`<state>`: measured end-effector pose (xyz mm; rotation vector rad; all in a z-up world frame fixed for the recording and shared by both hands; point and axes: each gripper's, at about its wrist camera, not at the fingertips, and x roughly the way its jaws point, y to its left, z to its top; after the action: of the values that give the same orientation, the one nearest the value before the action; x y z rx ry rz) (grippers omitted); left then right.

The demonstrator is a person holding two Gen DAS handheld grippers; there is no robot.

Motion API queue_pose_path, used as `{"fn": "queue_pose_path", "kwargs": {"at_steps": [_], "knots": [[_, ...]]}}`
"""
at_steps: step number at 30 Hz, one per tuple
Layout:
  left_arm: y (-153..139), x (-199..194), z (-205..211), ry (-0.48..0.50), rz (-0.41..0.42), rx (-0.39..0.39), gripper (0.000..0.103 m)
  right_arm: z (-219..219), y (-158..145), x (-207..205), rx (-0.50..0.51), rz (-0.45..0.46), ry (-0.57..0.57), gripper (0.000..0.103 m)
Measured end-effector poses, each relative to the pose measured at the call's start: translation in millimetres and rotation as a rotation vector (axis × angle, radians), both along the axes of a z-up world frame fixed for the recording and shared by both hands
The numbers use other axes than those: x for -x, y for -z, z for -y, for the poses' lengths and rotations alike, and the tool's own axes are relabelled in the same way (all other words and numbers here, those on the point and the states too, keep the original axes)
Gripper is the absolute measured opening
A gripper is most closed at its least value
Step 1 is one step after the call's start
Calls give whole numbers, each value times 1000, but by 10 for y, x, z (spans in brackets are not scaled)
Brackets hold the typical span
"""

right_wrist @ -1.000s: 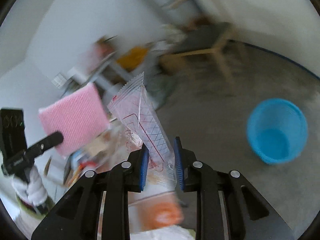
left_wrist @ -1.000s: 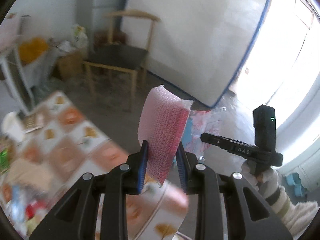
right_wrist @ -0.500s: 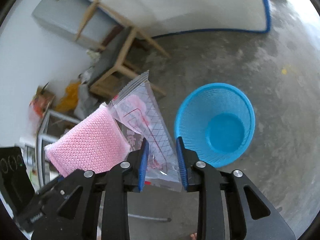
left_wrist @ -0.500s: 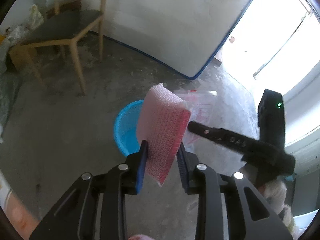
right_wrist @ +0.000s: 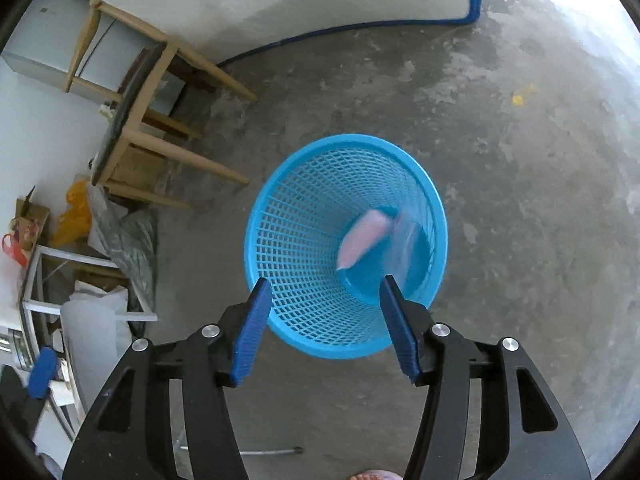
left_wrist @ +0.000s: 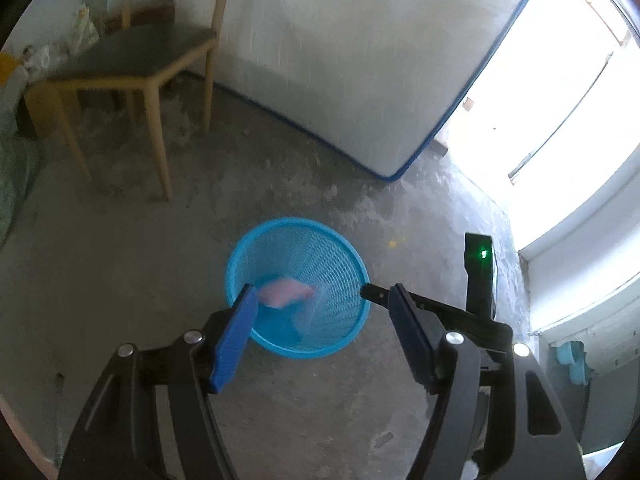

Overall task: Collect trash
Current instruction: 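Carry the sponge and bag to the blue wastebasket and release both, then grasp the blue medicine box with the left tool while the right tool grasps brown paper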

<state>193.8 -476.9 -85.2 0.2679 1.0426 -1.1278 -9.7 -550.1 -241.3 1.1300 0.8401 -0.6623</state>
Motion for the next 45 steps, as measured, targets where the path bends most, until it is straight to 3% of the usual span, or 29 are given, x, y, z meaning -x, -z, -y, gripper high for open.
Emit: {"fn": "queue_pose_path", "kwargs": {"at_steps": [6, 12, 16, 23, 27, 32, 40, 45], "knots": [[-524, 89, -667, -18, 86, 66, 66, -74, -382, -18, 68, 50, -49, 57], [-1085, 225, -1454, -86, 177, 93, 67, -424, -1025, -64, 133, 159, -165, 61], [-1459, 407, -2110, -153, 297, 114, 70, -873, -1539, -306, 172, 231, -311, 62], [-1874, 479, -3593, -339, 370, 133, 71, -1934, -2323, -790, 244, 375, -606, 66], [-1869, 463, -4425, -435, 436, 100, 71, -2631, -2608, -1093, 298, 428, -801, 66], [-1542, 334, -5118, -474, 399, 11, 72, -3450, -2717, -1540, 338, 445, -1005, 66], [-1200, 62, -5282, -457, 364, -84, 72, -4507, -2583, -2347, 356, 433, -1272, 65], [-1059, -168, -5165, -419, 378, -158, 72, -4818, -2444, -2682, 381, 377, -1375, 60]]}}
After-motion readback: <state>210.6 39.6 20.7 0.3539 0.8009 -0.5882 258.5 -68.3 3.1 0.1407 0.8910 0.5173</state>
